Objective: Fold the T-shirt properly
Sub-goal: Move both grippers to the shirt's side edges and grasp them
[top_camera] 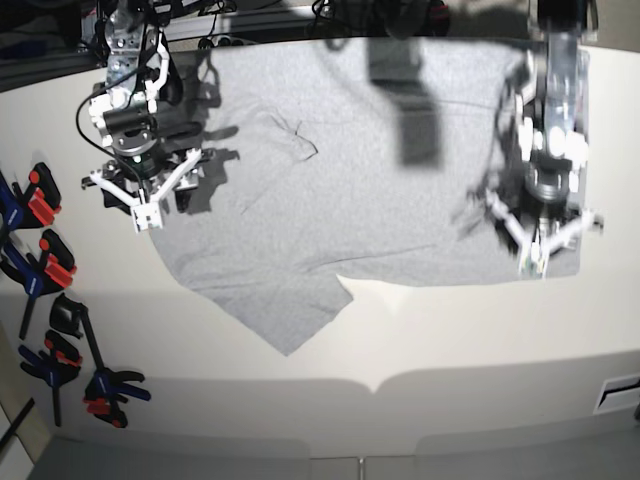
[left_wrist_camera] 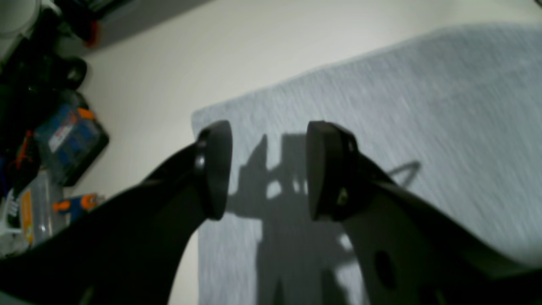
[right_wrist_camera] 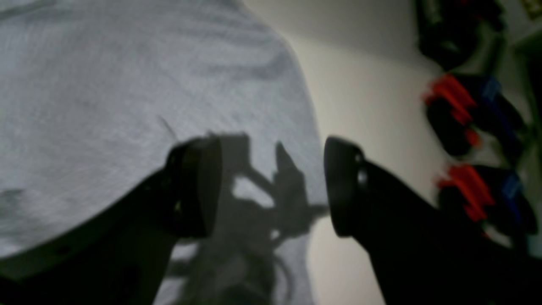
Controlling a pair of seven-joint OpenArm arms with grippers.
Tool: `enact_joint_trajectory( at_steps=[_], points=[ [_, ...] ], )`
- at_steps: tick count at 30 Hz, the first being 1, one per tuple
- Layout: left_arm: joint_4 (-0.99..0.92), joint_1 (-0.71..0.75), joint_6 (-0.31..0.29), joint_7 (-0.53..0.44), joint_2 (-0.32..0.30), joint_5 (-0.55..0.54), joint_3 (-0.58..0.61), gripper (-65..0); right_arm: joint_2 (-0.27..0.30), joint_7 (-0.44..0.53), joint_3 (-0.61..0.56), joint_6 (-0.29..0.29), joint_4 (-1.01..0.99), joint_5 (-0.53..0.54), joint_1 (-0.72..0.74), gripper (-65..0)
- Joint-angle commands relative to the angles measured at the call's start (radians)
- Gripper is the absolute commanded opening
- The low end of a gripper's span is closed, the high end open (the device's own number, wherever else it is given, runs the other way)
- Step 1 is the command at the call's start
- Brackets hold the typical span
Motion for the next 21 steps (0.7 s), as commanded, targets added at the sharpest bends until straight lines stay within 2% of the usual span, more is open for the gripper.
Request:
enact_joint_trajectory(
  at_steps=[1, 6, 9, 11, 13, 17, 19, 21],
  points=[
    [-0.045, -0.068, -0.002, -0.034, -0.027, -0.022, -0.006, -38.3, 0.01, 0.016, 0.004, 0.01, 0.017, 0.011, 0.012, -29.4],
    [-0.431, -0.326, -0.054, -0.047, -0.108, -0.193, -0.006, -38.3, 0.01, 0.017, 0.004, 0.01, 0.017, 0.047, 0.013, -29.4],
    [-0.701, -0.466, -0.062, -0.117, -0.178, -0.297, -0.006, -38.3, 0.01, 0.016, 0.004, 0.011, 0.017, 0.063, 0.013, -29.4],
    [-0.875, -0.547, -0.097, -0.15, -0.227, -0.398, -0.006, -38.3, 0.01, 0.016, 0.004, 0.011, 0.017, 0.066, 0.013, -29.4],
    [-1.035, -0.62, -0.166, -0.151, -0.266, -0.503, -0.006, -38.3, 0.01, 0.015, 0.004, 0.011, 0.017, 0.066, 0.013, -29.4],
    [-1.3, -0.716, -0.376, -0.181, -0.311, -0.64, -0.006, -38.3, 0.01, 0.016, 0.004, 0.01, 0.017, 0.078, 0.013, -29.4],
    [-1.395, -0.731, -0.437, -0.224, -0.317, -0.665, -0.006, -38.3, 0.01, 0.016, 0.004, 0.011, 0.017, 0.105, 0.013, -29.4],
    [-1.45, -0.726, -0.473, -0.279, -0.313, -0.664, -0.006, -38.3, 0.01, 0.015, 0.004, 0.011, 0.017, 0.138, 0.013, -29.4]
  ],
)
